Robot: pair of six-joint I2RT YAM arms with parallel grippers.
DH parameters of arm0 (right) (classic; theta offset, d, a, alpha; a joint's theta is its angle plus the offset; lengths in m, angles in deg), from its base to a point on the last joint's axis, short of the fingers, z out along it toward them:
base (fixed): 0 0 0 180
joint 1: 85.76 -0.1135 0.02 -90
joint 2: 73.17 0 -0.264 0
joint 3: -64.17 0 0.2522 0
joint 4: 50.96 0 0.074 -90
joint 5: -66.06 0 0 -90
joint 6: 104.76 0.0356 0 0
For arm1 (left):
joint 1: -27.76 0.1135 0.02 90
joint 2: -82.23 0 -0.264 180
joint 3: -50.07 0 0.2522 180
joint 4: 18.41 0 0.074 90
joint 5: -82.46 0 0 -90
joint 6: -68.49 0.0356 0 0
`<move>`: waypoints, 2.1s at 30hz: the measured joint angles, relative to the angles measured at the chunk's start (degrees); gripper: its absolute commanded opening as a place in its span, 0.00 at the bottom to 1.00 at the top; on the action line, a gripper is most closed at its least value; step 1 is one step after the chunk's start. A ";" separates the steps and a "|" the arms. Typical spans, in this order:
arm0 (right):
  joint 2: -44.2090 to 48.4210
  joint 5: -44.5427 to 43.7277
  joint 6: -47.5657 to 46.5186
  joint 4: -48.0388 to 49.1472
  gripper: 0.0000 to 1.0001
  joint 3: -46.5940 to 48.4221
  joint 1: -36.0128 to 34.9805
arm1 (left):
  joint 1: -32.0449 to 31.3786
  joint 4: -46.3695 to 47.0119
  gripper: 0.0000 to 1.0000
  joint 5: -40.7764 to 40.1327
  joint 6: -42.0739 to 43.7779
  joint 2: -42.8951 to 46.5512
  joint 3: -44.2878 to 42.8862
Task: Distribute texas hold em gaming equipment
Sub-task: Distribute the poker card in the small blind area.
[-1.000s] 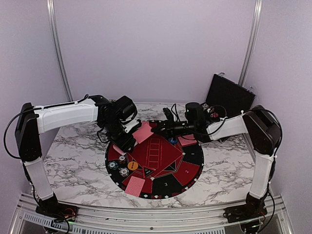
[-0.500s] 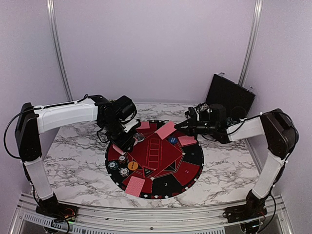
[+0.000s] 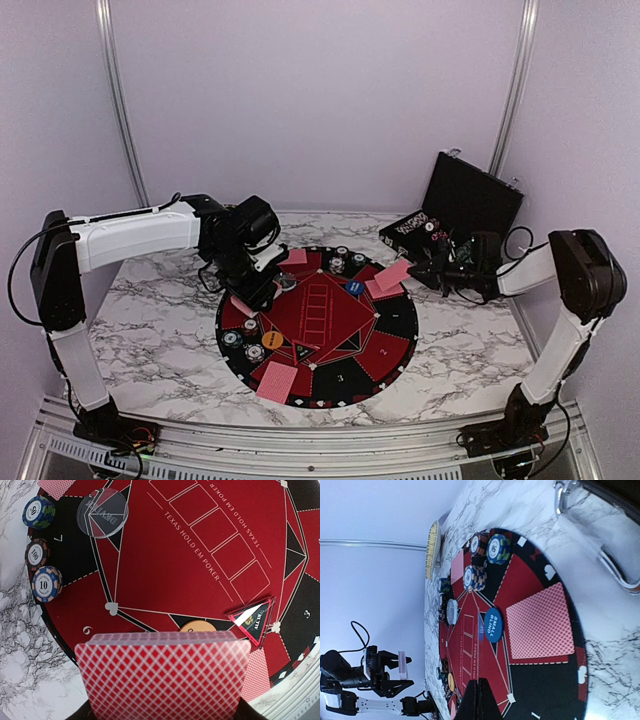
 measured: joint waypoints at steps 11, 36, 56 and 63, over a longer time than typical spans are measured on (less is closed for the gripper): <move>-6.32 -2.08 -3.80 -1.53 0.00 2.36 0.39 | 0.09 0.00 0.29 0.00 0.00 0.00 0.00; -12.68 -5.05 -6.27 -4.11 0.23 10.05 -0.15 | 0.11 -0.02 0.29 0.00 0.00 0.00 0.00; -13.00 -15.47 -15.58 -18.64 0.48 16.35 -3.87 | 0.13 0.00 0.29 0.02 0.00 0.00 0.00; -11.37 -19.56 -18.34 -22.25 0.63 17.40 -4.66 | 0.13 0.00 0.29 0.04 0.00 0.00 0.00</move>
